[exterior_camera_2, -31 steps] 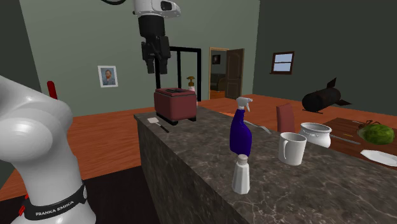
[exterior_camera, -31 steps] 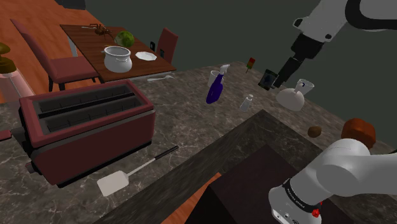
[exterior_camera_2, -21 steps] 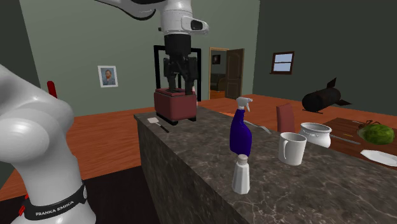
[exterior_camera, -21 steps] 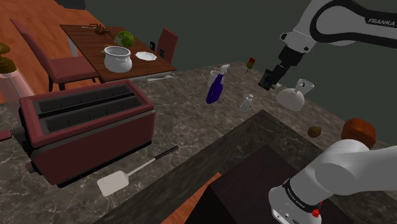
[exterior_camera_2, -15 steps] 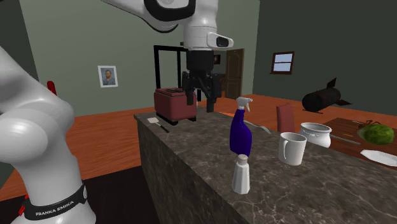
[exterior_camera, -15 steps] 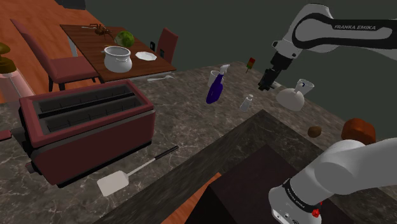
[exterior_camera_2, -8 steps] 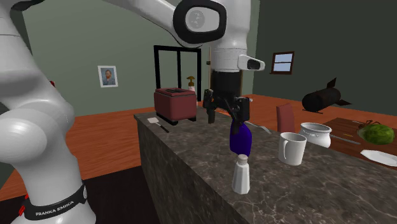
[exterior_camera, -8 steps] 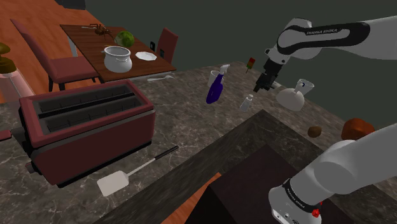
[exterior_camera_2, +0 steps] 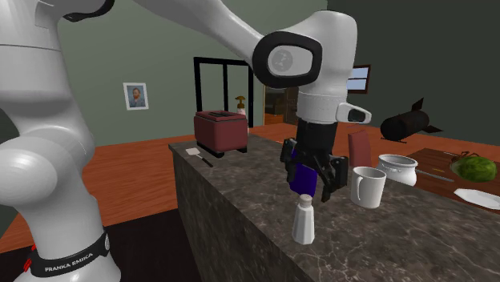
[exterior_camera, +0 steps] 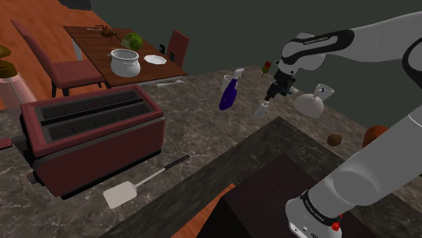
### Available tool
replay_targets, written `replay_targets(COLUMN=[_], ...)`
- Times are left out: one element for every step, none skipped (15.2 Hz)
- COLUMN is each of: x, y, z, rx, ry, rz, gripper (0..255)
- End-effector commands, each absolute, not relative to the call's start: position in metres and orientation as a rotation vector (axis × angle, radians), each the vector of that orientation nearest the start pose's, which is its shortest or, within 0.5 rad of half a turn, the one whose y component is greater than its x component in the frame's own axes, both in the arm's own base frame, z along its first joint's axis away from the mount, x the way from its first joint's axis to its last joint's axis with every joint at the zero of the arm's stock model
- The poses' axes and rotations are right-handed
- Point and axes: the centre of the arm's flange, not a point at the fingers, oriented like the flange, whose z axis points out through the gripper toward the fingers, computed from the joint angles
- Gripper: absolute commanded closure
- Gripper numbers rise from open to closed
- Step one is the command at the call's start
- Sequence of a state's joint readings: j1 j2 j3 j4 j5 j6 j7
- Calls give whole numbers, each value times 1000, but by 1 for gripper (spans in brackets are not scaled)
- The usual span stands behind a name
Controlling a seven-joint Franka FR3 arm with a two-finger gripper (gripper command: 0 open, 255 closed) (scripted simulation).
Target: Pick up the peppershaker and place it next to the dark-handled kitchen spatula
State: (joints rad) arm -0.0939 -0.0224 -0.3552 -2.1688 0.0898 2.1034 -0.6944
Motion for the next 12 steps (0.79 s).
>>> replay_targets(x=[476,476,476,476,476,476,476,476,476,476,476,476], y=[-226,-226,-225,-225,-224,-224,-224,-224,-224,-224,-224,-224], z=[389,384,378,373,365,365,365,365,365,365,365,365], rx=[-3032,-3032,-3032,-3032,-3032,-3032,-3032,-3032,-3032,-3032,-3032,-3032], ry=[-302,-302,-302,-302,-302,-302,-302,-302,-302,-302,-302,-302], rz=[-13,-13,-13,-13,-13,-13,-13,-13,-13,-13,-13,-13], gripper=[0,0,0,0,0,0,0,0,0,0,0,0])
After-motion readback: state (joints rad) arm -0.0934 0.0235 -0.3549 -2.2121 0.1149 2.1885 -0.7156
